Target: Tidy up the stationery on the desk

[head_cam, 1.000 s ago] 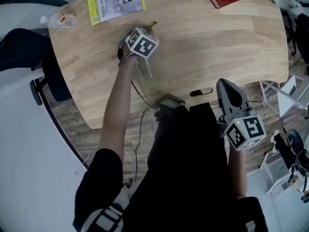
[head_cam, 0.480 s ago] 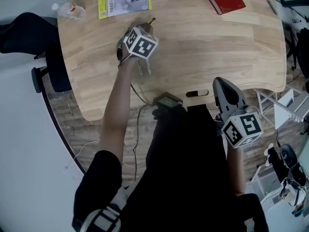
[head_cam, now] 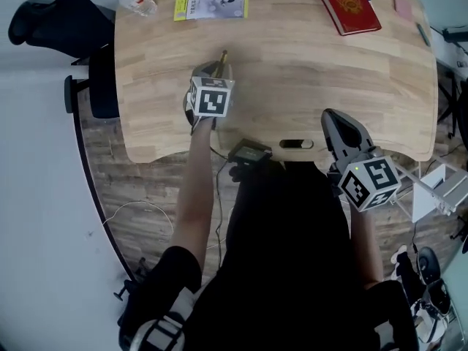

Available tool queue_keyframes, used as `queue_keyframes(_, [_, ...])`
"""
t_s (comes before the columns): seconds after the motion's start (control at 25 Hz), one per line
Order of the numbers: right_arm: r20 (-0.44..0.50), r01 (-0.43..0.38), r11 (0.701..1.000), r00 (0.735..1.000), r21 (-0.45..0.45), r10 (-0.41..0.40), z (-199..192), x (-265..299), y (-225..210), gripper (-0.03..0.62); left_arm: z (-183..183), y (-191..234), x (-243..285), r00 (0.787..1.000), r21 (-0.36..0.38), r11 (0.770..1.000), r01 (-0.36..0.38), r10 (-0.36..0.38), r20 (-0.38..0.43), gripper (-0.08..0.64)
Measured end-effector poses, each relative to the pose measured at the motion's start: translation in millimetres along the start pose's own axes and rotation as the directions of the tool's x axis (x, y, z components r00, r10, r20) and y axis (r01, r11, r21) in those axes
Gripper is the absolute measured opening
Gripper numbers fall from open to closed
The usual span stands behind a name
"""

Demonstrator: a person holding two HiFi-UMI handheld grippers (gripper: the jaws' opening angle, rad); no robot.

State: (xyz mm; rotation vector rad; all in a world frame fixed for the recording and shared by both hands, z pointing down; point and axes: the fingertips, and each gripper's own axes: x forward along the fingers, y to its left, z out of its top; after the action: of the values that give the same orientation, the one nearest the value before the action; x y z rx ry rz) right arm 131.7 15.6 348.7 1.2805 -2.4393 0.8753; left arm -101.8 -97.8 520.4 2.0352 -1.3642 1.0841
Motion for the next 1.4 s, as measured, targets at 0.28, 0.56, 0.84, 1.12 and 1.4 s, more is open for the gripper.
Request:
queue_keyframes(0.28, [-0.054,-0.025,0.999,0.998,-0.043,0.022,-8,9,14,0.020,-76,36,-2,0.994,-0.168,0.981,-0.094,0.084,-0.067,0.084])
queue_keyframes(0.56, [-0.087,-0.018,0.998,0.996,-0.058,0.013,-19,37,43,0.020,-119,58,21,0.989,-0.272,0.956,-0.108,0.075,-0.128,0.085])
queue_keyframes(0.84, [-0.114,0.006,0.998,0.993,-0.055,-0.013,-30,47,61,0.020,-133,65,33,0.990,-0.391,0.915,-0.099,0.052,-0.128,0.086])
queue_keyframes(1.12, [-0.122,0.006,0.998,0.992,-0.062,-0.013,-32,57,75,0.020,-132,58,37,0.992,-0.408,0.911,-0.058,0.008,-0.123,0.092])
queue_keyframes(1.4, [-0.118,0.014,0.998,0.993,-0.064,-0.022,-29,60,79,0.020,-133,57,37,0.993,-0.375,0.926,-0.032,-0.013,-0.117,0.118])
